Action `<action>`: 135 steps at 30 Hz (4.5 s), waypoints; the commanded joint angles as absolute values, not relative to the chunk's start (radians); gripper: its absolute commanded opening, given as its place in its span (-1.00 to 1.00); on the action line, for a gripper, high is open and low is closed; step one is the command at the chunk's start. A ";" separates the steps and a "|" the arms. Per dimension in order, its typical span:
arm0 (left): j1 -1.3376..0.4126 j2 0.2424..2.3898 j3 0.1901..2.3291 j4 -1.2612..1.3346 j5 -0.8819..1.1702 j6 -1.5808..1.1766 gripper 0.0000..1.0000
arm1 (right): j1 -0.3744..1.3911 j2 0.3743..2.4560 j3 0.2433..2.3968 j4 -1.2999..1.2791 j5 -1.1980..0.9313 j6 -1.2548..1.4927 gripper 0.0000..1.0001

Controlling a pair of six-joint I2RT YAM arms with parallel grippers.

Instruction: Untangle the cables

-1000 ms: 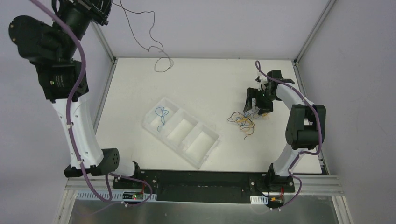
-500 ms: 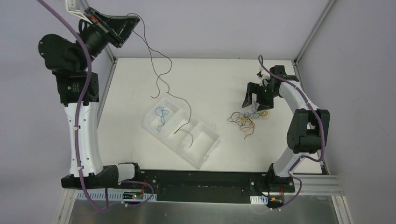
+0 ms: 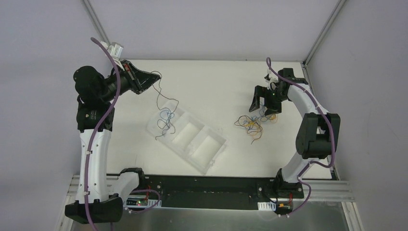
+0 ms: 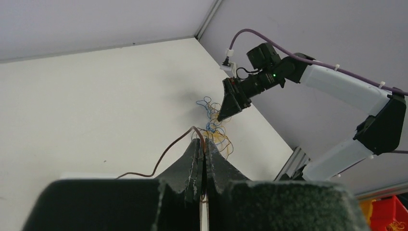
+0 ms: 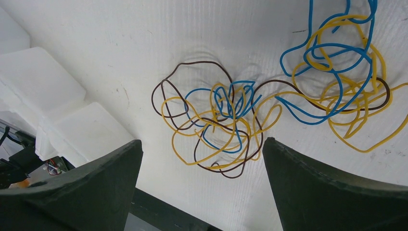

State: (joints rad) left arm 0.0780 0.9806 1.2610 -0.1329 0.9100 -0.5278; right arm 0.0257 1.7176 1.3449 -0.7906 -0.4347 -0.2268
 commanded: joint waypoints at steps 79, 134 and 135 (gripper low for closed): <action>-0.498 1.138 0.922 -0.274 0.425 -0.197 -1.00 | 0.014 1.675 1.249 -0.789 -0.441 -0.249 0.99; -0.661 2.259 1.815 -0.219 0.838 -0.302 0.33 | 0.004 1.891 1.267 -0.730 -0.454 -0.160 -0.14; -0.662 2.280 1.819 -0.208 0.831 -0.315 0.33 | 0.004 1.893 1.264 -0.730 -0.467 -0.159 -0.16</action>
